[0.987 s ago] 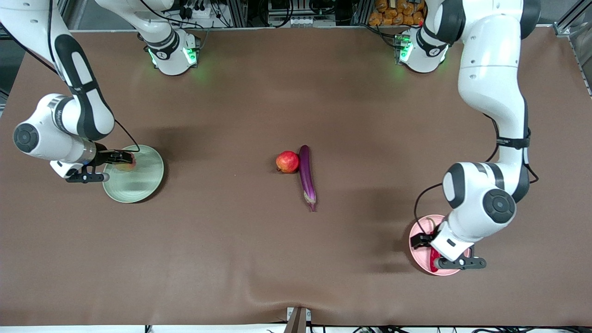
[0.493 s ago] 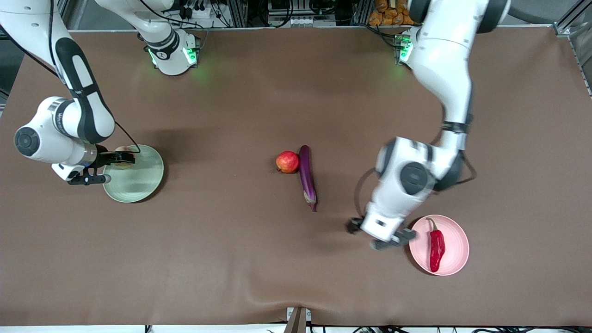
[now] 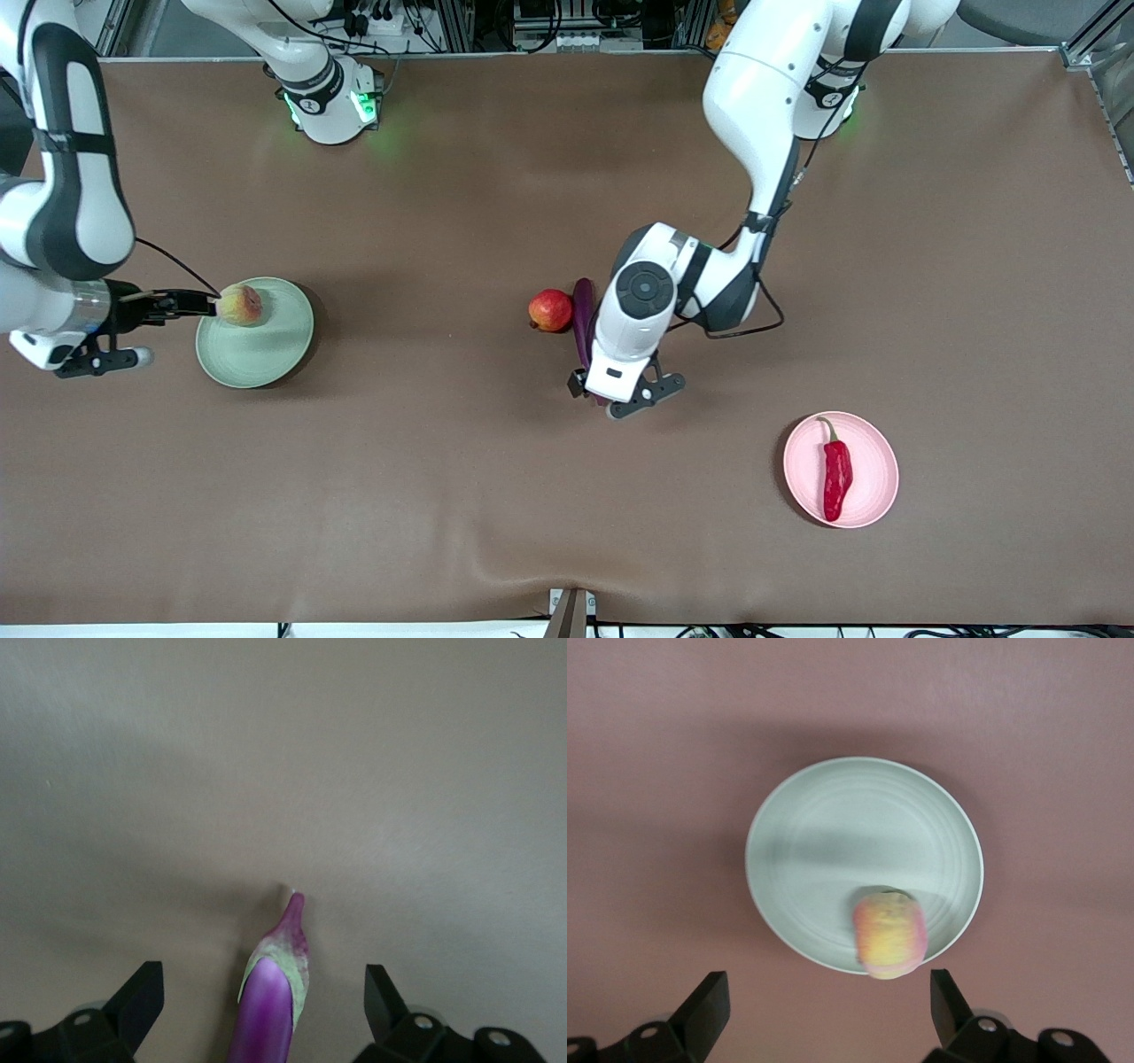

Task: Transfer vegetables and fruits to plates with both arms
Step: 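Grasp the purple eggplant with the left gripper while the right gripper reaches the pomegranate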

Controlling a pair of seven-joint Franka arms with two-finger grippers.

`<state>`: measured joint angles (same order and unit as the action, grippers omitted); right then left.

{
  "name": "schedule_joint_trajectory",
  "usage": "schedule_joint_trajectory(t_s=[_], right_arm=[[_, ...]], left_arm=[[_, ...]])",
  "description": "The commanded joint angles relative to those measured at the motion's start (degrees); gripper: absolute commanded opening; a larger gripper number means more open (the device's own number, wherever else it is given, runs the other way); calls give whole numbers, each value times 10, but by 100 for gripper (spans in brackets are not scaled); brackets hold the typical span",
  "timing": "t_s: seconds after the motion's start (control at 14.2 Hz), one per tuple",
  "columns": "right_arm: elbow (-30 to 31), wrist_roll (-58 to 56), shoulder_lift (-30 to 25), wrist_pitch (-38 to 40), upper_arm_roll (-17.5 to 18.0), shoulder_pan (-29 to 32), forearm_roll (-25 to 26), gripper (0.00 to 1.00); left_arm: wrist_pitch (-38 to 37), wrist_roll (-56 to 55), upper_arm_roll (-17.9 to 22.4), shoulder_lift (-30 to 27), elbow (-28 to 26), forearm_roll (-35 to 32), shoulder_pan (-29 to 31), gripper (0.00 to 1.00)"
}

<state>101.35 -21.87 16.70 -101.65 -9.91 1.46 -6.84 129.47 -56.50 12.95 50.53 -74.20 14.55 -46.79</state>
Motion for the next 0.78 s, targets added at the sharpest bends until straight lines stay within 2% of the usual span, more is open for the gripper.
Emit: schedule_joint_trajectory(t_s=[0.0,0.21,0.35,0.42,0.49,0.56,0.63,0.7], right_arm=[[-79,13,4,83,1,-17,-34,100],[-122,85,-1,156,2,-23,-84,100],[-142,89,-6,219,1,-23,-154,100],[-152,92,-12,239,2,-29,-172,100],[-159,105,-18,248,2,-39,-179,100],[-160,124,-25,252,5,-51,-179,100],[-162,164,-34,251,14,-65,-179,100],[-170,217,-35,250,29,-69,-179,100]], left_arm=[[12,-24,4,17,3,-10,-18,100],[14,-45,2,27,-1,-11,-39,100],[13,-54,2,33,-2,-11,-47,100],[11,-53,2,35,-2,-12,-50,100],[11,-51,2,35,-2,-12,-52,94],[7,-49,1,35,-3,-12,-52,54],[3,-49,1,35,-4,-11,-53,22],[-5,-52,-5,35,-4,-11,-55,0]])
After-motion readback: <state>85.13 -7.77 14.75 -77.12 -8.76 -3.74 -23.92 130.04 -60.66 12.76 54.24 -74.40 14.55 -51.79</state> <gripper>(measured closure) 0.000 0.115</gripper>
